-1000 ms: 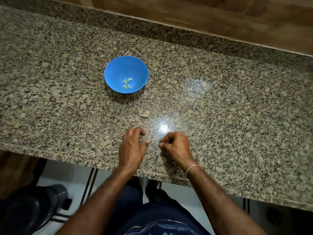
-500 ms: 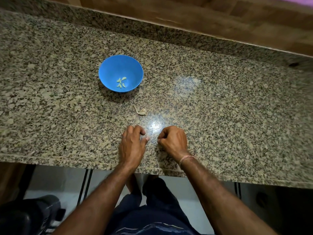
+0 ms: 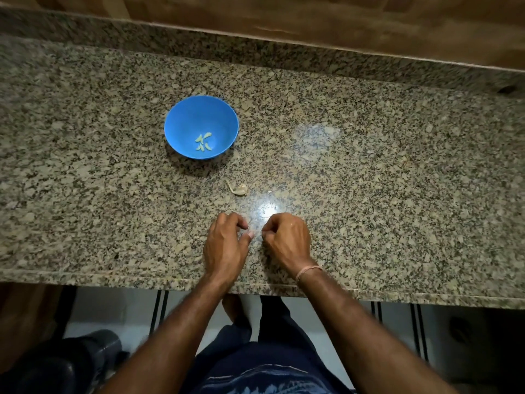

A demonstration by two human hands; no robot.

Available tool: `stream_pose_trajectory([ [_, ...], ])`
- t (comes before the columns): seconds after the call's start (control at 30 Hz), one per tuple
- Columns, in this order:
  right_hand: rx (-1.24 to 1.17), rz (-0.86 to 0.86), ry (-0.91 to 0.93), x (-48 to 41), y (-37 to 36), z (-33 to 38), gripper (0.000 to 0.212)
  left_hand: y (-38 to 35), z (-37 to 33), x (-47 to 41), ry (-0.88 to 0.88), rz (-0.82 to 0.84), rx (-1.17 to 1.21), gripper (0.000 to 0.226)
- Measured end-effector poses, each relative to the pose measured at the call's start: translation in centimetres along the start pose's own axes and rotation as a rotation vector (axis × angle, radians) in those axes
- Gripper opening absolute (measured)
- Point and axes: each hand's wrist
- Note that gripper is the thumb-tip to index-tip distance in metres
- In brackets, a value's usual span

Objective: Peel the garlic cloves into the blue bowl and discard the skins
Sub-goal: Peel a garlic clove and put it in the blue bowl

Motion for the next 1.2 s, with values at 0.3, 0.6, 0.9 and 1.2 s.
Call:
stream_pose_trajectory([
  [0.3,-0.839,0.184,-0.392,0.4,2.8,-1.1,0.008,-1.0,-2.0,-0.4,0.572,0.248,0.71,0.01],
  [0.6,-0.889,0.215,-0.363,0.0,2.7,-1.9,0.017,-1.0,-1.9,-0.8,0.664,0.294,0.892,0.002],
  [0.9,-0.715,0.132,-0.2,0.2,1.8,-2.3,0.019,-1.4,-2.3,-0.7,0.737,0.171,0.897,0.007],
  [1.2,-0.511,0.038,-0.039,-5.3,0.1,0.7,0.024,0.7,-1.2,-2.0,0.594,-0.025,0.693,0.004],
])
Point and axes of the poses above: each hand's wrist, its own x-axis away from the middle knuckle, its own y-axis out of the back of the hand, z = x × y, and after that the axes turned 12 degrees about -z, right-handed
